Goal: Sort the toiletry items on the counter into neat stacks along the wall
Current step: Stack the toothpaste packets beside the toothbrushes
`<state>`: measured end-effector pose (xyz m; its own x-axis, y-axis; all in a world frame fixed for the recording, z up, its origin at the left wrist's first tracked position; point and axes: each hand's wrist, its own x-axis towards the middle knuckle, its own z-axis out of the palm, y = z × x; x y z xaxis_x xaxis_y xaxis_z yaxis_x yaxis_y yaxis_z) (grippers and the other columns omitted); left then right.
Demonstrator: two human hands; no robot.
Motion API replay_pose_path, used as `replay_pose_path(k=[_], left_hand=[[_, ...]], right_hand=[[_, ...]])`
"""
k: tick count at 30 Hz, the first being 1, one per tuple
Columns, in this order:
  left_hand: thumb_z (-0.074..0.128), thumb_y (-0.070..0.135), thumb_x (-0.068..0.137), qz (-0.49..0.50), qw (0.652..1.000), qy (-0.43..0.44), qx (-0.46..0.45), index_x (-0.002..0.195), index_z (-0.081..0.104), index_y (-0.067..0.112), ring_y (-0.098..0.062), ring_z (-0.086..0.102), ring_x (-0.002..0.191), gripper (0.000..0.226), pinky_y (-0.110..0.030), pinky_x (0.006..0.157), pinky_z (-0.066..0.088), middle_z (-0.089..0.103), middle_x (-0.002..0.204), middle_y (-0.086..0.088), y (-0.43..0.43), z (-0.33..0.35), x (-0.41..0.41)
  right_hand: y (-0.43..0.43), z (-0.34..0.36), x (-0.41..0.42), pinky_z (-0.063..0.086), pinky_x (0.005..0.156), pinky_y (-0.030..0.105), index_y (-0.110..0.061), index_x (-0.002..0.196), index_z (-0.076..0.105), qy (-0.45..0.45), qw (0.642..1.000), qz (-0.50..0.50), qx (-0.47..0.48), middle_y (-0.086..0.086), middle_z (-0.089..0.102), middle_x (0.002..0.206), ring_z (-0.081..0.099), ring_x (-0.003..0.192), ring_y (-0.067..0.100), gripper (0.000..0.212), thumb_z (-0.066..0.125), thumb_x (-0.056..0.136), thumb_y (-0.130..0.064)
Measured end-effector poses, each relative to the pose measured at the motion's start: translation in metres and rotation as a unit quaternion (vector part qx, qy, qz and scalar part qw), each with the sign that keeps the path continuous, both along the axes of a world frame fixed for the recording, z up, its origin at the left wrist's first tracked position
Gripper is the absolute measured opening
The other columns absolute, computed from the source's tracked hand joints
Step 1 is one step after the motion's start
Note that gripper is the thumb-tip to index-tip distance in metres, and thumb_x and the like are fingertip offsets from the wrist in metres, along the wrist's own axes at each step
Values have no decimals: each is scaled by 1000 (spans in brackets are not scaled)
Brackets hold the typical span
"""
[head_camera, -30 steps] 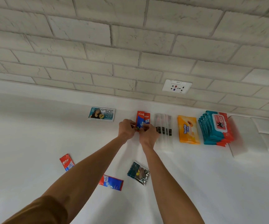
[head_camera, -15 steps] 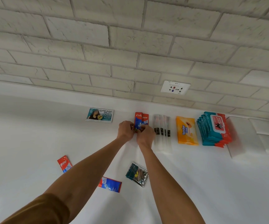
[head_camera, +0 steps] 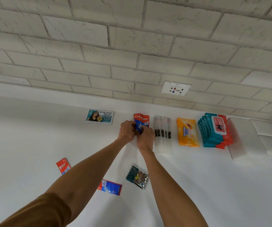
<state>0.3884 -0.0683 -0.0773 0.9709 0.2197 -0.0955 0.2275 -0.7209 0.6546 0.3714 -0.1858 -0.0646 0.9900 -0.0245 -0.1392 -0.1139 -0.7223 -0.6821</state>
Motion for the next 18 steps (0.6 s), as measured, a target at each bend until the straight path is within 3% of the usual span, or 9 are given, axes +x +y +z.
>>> replay_pose_path(k=[3, 6, 8, 10, 14, 16, 18], left_hand=[[76, 8, 86, -9, 1000, 3, -16, 112, 75, 14, -24, 71, 92, 27, -39, 83, 62, 74, 105, -6, 0, -1, 1], [78, 9, 87, -11, 999, 6, -48, 128, 69, 13, -25, 70, 102, 42, -40, 90, 61, 72, 119, -8, 0, -1, 1], [78, 8, 87, -12, 999, 6, -53, 130, 67, 11, -26, 70, 105, 45, -39, 93, 60, 71, 123, -10, 0, -1, 1], [79, 10, 87, -13, 999, 0, -44, 130, 67, 11, -27, 69, 107, 45, -37, 96, 58, 71, 123, -10, 0, 0, 0], [80, 11, 86, -16, 999, -4, -44, 130, 67, 12, -26, 70, 107, 46, -33, 95, 57, 72, 123, -9, 1, 1, -1], [80, 10, 86, -21, 999, -4, -43, 131, 67, 12, -26, 70, 106, 47, -34, 95, 58, 72, 123, -9, 2, 4, -2], [81, 11, 86, -27, 999, -6, -40, 132, 66, 12, -25, 70, 106, 48, -35, 93, 59, 71, 125, -9, 4, 9, -4]], right_hand=[[-2, 1, -4, 34, 85, 27, -12, 134, 59, -11, 1000, 8, 1, 11, 55, 131, 56, 117, 30, 34, 58, 100, -17], [-1, -2, -5, 38, 81, 22, -10, 129, 60, -21, 1000, 1, 7, 3, 56, 118, 56, 107, 24, 29, 55, 102, -17], [2, -5, -5, 45, 66, 13, -4, 119, 64, -8, 994, -53, 99, -4, 62, 101, 62, 95, 18, 24, 48, 107, -17], [6, -4, -6, 49, 58, 12, -2, 112, 66, 14, 977, -108, 185, 1, 66, 92, 67, 83, 15, 31, 42, 108, -21], [9, -2, -8, 54, 64, 20, -8, 111, 67, 40, 960, -128, 247, 5, 70, 95, 70, 84, 16, 32, 41, 108, -27], [7, -2, -6, 54, 63, 20, -9, 109, 67, 40, 962, -128, 239, 1, 67, 93, 69, 84, 16, 30, 41, 108, -24], [6, 0, -5, 60, 71, 29, -13, 108, 66, 29, 969, -114, 217, -4, 63, 95, 68, 86, 16, 24, 43, 108, -22]])
